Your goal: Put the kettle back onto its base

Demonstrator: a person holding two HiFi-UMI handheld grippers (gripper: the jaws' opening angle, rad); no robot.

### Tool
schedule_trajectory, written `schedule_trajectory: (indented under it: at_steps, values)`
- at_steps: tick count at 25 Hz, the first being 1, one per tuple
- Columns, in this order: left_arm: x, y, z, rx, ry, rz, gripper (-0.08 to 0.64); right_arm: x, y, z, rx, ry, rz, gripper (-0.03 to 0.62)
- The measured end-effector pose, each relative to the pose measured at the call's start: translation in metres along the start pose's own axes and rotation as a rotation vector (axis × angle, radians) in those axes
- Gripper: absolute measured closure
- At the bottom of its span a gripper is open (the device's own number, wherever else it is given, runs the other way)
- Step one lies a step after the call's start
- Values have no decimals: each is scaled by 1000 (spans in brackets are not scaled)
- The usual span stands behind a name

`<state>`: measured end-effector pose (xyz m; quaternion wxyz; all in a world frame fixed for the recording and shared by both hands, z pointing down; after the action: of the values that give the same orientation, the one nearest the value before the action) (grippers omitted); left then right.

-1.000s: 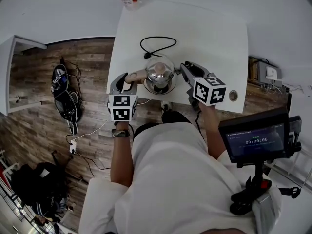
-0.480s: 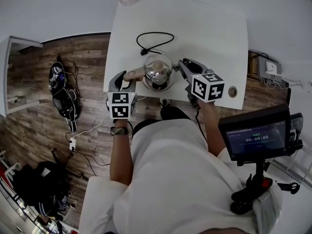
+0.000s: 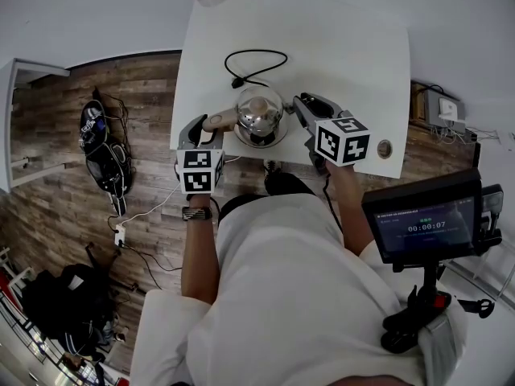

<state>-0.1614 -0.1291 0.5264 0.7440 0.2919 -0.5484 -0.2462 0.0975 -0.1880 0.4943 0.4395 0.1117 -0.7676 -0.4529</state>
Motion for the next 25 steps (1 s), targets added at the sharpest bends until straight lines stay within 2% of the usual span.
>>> schedule_trajectory:
  at_steps: [25]
  values:
    - [9, 3, -2, 4, 7, 13, 405, -4, 4, -2, -12, 13, -2, 516]
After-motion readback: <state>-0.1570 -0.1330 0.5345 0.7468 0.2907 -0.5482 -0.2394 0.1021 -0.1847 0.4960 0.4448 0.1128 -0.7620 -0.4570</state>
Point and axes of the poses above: the fingertips, and each gripper's own axes: x forward along the fingers, z to its left, y out of its underside, the point moved 7 cm from there along -x, backward along the fingers, and after that the axes turned 15 degrees about -x, right-handed, at the moved point
